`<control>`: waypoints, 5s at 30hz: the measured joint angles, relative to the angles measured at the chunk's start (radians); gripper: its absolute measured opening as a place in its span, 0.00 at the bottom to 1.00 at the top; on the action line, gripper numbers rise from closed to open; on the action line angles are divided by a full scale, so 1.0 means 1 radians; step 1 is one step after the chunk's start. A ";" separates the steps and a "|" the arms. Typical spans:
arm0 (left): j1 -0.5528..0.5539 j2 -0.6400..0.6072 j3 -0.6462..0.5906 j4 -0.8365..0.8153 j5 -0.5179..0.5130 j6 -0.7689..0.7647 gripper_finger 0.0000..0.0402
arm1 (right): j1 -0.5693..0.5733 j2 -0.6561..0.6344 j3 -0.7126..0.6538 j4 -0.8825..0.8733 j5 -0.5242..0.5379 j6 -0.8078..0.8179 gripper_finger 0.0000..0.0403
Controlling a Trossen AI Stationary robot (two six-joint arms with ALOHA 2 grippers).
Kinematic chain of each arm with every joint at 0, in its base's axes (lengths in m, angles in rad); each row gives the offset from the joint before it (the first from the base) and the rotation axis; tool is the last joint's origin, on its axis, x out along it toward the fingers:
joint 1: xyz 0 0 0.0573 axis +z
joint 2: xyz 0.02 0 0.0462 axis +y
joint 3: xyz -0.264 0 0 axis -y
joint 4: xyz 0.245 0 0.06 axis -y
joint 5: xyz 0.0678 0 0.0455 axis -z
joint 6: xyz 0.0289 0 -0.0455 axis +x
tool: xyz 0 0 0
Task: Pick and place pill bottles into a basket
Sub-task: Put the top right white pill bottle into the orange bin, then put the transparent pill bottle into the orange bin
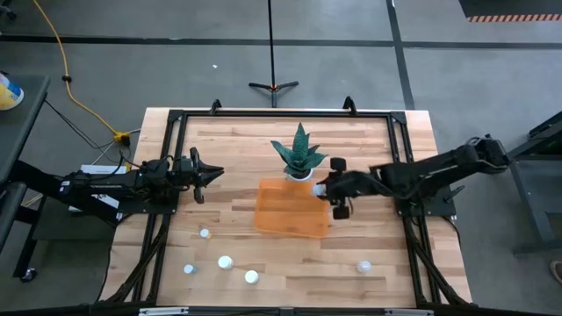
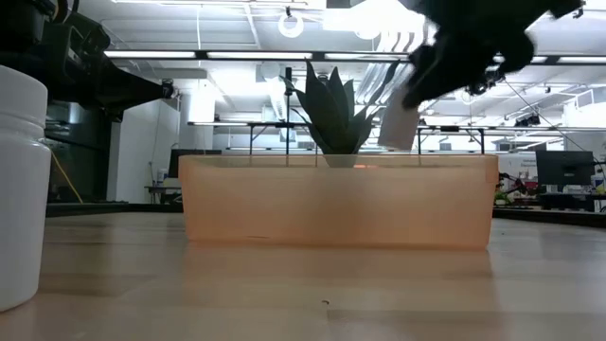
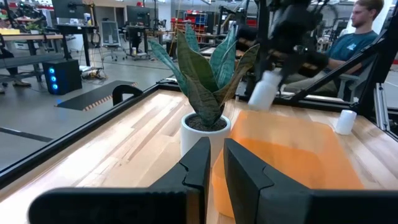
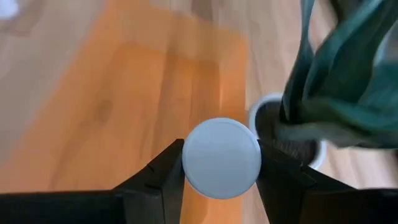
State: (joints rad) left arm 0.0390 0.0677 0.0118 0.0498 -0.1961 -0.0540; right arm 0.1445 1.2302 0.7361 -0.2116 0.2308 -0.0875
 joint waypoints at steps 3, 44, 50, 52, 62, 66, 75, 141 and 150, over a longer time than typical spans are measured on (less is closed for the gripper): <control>0.000 0.000 0.000 0.000 0.000 0.000 0.21 | -0.074 0.052 0.000 0.014 -0.115 0.000 0.39; 0.000 0.000 0.000 -0.009 0.000 0.000 0.21 | -0.065 0.103 0.222 -0.360 -0.194 0.136 0.60; 0.000 0.000 0.000 -0.009 0.000 0.000 0.21 | 0.081 -0.015 0.224 -0.479 -0.223 0.347 0.61; 0.000 0.000 0.000 -0.008 0.000 0.000 0.21 | 0.157 -0.027 0.224 -0.494 -0.222 0.436 0.60; 0.000 0.000 0.000 -0.003 -0.005 0.000 0.21 | 0.566 0.051 0.224 -0.531 -0.138 0.913 0.60; 0.000 0.000 0.000 -0.002 -0.006 0.000 0.21 | 0.677 0.107 0.224 -0.497 -0.147 1.020 0.60; 0.000 0.000 0.000 0.000 -0.009 0.047 0.21 | 0.734 0.227 0.224 -0.483 -0.109 0.973 0.59; 0.000 0.000 0.000 -0.008 -0.008 0.049 0.21 | 0.745 0.411 0.224 -0.467 -0.186 1.004 0.38; 0.000 0.000 0.000 -0.008 -0.008 0.049 0.21 | 0.662 0.411 0.262 -0.506 -0.221 1.010 0.33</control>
State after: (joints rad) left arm 0.0389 0.0677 0.0118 0.0418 -0.2039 -0.0055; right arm 0.8069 1.6409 0.9977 -0.7176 0.0093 0.9229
